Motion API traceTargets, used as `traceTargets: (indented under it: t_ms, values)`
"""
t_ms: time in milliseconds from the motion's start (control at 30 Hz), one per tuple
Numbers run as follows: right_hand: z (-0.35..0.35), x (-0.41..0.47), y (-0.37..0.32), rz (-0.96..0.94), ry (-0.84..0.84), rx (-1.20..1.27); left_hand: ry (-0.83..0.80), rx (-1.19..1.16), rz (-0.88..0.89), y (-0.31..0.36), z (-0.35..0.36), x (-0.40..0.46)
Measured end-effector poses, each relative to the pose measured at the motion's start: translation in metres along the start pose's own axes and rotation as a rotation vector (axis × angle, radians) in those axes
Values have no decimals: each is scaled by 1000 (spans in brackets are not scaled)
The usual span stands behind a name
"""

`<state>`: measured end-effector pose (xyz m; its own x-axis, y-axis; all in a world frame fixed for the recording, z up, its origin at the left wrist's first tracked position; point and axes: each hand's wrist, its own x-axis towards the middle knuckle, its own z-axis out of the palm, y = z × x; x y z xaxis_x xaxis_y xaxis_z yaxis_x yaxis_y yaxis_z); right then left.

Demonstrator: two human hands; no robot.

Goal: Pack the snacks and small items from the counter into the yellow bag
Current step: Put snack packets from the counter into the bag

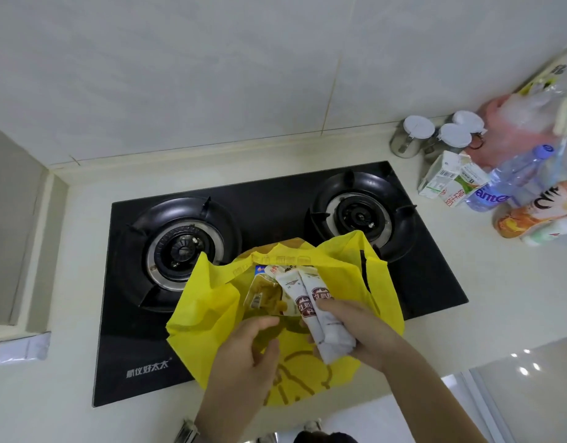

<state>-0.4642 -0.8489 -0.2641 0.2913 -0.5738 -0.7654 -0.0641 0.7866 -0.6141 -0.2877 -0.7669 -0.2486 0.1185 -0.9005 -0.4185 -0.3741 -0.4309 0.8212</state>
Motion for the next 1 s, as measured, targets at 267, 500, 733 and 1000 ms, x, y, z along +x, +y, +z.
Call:
traceTargets:
  t_ms: [267, 500, 733, 1000]
  values:
    - [-2, 63, -15, -35, 89, -338, 48, -47, -145, -3, 12, -2]
    - [-1, 73, -13, -287, 209, -656, 99, -62, -155, -12, 18, -3]
    - [2, 80, -7, -364, 362, -1133, 124, -112, -160, -12, 22, -8]
    - [-6, 72, -4, -324, 442, -1459, 143, -144, -168, -13, 23, -14]
